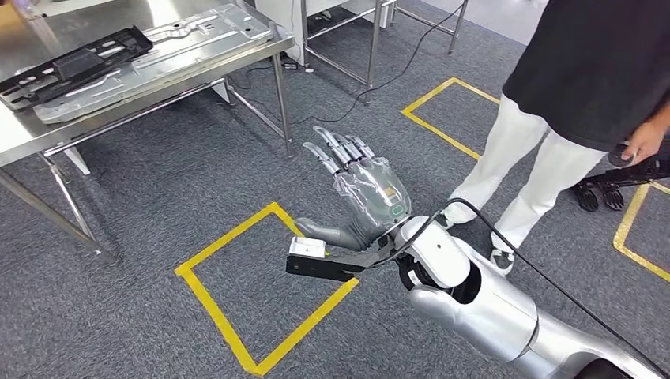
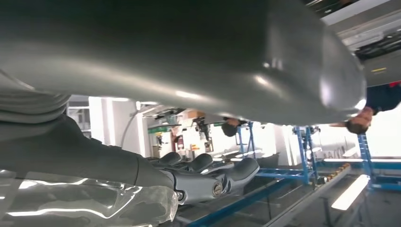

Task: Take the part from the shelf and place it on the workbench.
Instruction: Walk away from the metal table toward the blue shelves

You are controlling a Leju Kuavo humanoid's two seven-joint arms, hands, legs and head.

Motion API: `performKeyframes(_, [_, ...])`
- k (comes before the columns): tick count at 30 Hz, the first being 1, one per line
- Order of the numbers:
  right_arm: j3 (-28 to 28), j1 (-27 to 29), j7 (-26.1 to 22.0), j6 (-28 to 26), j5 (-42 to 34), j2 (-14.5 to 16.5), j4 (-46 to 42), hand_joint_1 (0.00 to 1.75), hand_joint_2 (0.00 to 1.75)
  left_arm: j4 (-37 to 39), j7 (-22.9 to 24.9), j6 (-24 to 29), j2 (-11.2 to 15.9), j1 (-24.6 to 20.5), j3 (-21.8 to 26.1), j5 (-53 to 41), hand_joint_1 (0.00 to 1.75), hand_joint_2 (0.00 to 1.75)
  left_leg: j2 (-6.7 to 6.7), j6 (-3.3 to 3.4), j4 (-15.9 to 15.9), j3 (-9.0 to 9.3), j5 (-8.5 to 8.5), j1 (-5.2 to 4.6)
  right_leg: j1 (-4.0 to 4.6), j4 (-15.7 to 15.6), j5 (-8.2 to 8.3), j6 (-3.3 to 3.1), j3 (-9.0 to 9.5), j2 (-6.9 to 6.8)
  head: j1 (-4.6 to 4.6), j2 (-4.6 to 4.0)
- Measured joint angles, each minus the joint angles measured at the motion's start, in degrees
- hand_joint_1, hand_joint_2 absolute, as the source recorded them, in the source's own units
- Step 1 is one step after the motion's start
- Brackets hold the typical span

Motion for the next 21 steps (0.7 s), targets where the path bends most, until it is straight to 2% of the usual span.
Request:
performKeyframes(1, [-0.01,0.00,0.02,-0.01,-0.02,-0.07,0.05,0.00,0.00,0.01,0.04,0.01,0.01,0.02,0.00,0.01,0.00,0.00,0.69,0.00,0.00,-0.02,0.00,-0.04,-0.04,-0.23,0.55,0.00,0.34,-0.14,0.01,0.00])
performKeyframes(2, [-0.07,-0.01,0.05,-0.03,-0.03,-0.19,0.08,0.00,0.00,0.01,0.06,0.02,0.00,0.02,0.00,-0.01,0.00,0.00,1.33,-0.01,0.01,0.02,0.00,-0.06,-0.05,-3.14,2.08,-0.06,2.06,-0.46,0.01,0.00])
performKeyframes(4, [-0.40,-0.08,0.22,-0.15,-0.03,-0.39,0.10,0.00,0.00,0.01,0.18,0.12,-0.02,-0.01,-0.01,-0.07,0.00,0.00,2.43,-0.19,0.05,0.19,-0.08,-0.25,0.18,-12.37,5.50,-0.40,7.32,-2.45,0.00,0.00])
performKeyframes(5, [-0.67,-0.15,0.41,-0.25,-0.03,-0.45,0.10,0.00,0.00,0.01,0.27,0.21,-0.02,-0.01,-0.02,-0.11,0.00,0.00,2.89,-0.41,0.08,0.25,-0.13,-0.41,0.34,-15.87,6.54,-0.71,9.18,-3.31,-0.01,0.00])
performKeyframes(6, [-0.94,-0.24,0.63,-0.37,-0.03,-0.50,0.11,0.00,0.00,0.02,0.39,0.32,-0.02,-0.01,-0.03,-0.13,0.00,0.00,3.33,-0.69,0.11,0.28,-0.18,-0.57,0.50,-17.74,6.93,-1.03,10.07,-3.81,-0.03,0.00])
performKeyframes(8, [-1.36,-0.34,1.03,-0.53,-0.03,-0.80,0.11,0.00,0.00,0.03,0.58,0.54,-0.02,0.01,-0.05,-0.15,0.00,0.00,4.30,-1.35,0.08,0.34,-0.22,-0.67,0.66,-18.26,7.11,-1.73,9.92,-2.91,-0.04,0.00])
performKeyframes(9, [-1.52,-0.35,1.10,-0.57,-0.03,-0.98,0.12,0.00,0.00,0.03,0.66,0.63,-0.02,0.01,-0.05,-0.15,0.00,0.00,4.37,-1.72,0.24,0.26,-0.42,-0.54,0.56,-18.33,7.27,-2.07,9.82,-2.37,-0.04,0.00])
performKeyframes(10, [-1.73,-0.35,1.20,-0.61,-0.03,-1.17,0.13,0.00,0.00,0.03,0.69,0.71,-0.03,-0.02,-0.06,-0.16,0.00,0.00,3.72,-2.09,1.07,-0.08,-1.10,-0.42,0.44,-18.44,7.48,-2.41,9.75,-1.80,-0.05,0.00])
performKeyframes(11, [-1.96,-0.34,1.30,-0.64,-0.03,-1.28,0.13,0.00,0.00,0.02,0.70,0.78,-0.03,-0.08,-0.07,-0.17,0.00,0.00,2.61,-2.42,3.14,-0.97,-2.48,-0.29,0.30,-18.54,7.72,-2.75,9.69,-1.30,-0.09,0.00])
performKeyframes(12, [-2.17,-0.32,1.45,-0.68,-0.03,-1.34,0.13,0.00,0.00,0.02,0.73,0.85,-0.03,-0.12,-0.07,-0.18,0.00,0.00,1.22,-2.68,6.60,-2.51,-4.45,-0.15,0.18,-18.56,7.89,-2.99,9.55,-0.75,-0.12,0.00])
performKeyframes(13, [-2.33,-0.27,1.63,-0.72,-0.02,-1.42,0.14,0.00,0.00,0.02,0.74,0.93,-0.03,-0.17,-0.07,-0.19,0.00,0.00,0.10,-2.84,11.04,-4.47,-6.60,-0.13,0.20,-18.53,8.01,-3.15,9.37,-0.11,-0.15,0.00])
performKeyframes(14, [-2.39,-0.14,1.76,-0.74,-0.01,-1.49,0.14,0.00,0.00,0.02,0.76,0.98,-0.03,-0.18,-0.07,-0.24,0.00,0.00,-0.42,-2.94,15.29,-6.42,-8.26,-0.11,0.24,-18.51,8.11,-3.25,9.21,0.54,-0.17,0.00])
performKeyframes(15, [-2.40,0.04,1.84,-0.74,0.02,-1.58,0.14,0.00,0.00,0.02,0.79,1.02,-0.03,-0.18,-0.07,-0.33,0.00,0.00,-0.64,-2.97,18.07,-7.72,-8.96,-0.11,0.27,-18.49,8.19,-3.28,9.10,1.30,-0.17,0.00])
performKeyframes(16, [-2.44,0.25,1.87,-0.74,0.05,-1.69,0.14,0.00,0.00,0.02,0.81,1.04,-0.03,-0.19,-0.07,-0.47,0.00,0.00,-0.75,-2.91,18.50,-7.95,-8.49,-0.11,0.30,-18.46,8.26,-3.26,9.06,2.07,-0.17,0.00])
performKeyframes(17, [-2.51,0.42,1.87,-0.74,0.09,-1.79,0.14,0.00,0.00,0.03,0.83,1.04,-0.04,-0.21,-0.07,-0.62,0.00,0.00,-0.95,-2.79,16.25,-6.91,-6.90,-0.10,0.31,-18.43,8.30,-3.23,9.07,2.86,-0.17,0.00])
performKeyframes(18, [-2.63,0.53,1.88,-0.74,0.13,-1.86,0.13,0.00,0.00,0.03,0.85,1.04,-0.04,-0.26,-0.07,-0.74,0.00,0.00,-1.61,-2.60,12.22,-5.04,-4.71,-0.09,0.30,-18.39,8.34,-3.17,9.09,3.64,-0.17,0.00])
performKeyframes(20, [-2.92,0.57,1.97,-0.74,0.26,-1.98,0.12,0.00,0.00,0.03,0.93,1.05,-0.04,-0.38,-0.07,-0.83,0.00,0.00,-4.55,-2.01,3.82,-1.33,-1.31,0.07,0.32,-18.21,8.45,-2.87,8.84,5.06,-0.15,0.00])
performKeyframes(21, [-3.06,0.58,2.03,-0.74,0.33,-2.03,0.12,0.00,0.00,0.02,0.97,1.06,-0.05,-0.42,-0.07,-0.84,0.00,0.00,-5.68,-1.77,1.54,-0.43,-0.66,0.08,0.27,-18.13,8.57,-2.61,8.54,5.70,-0.14,0.00])
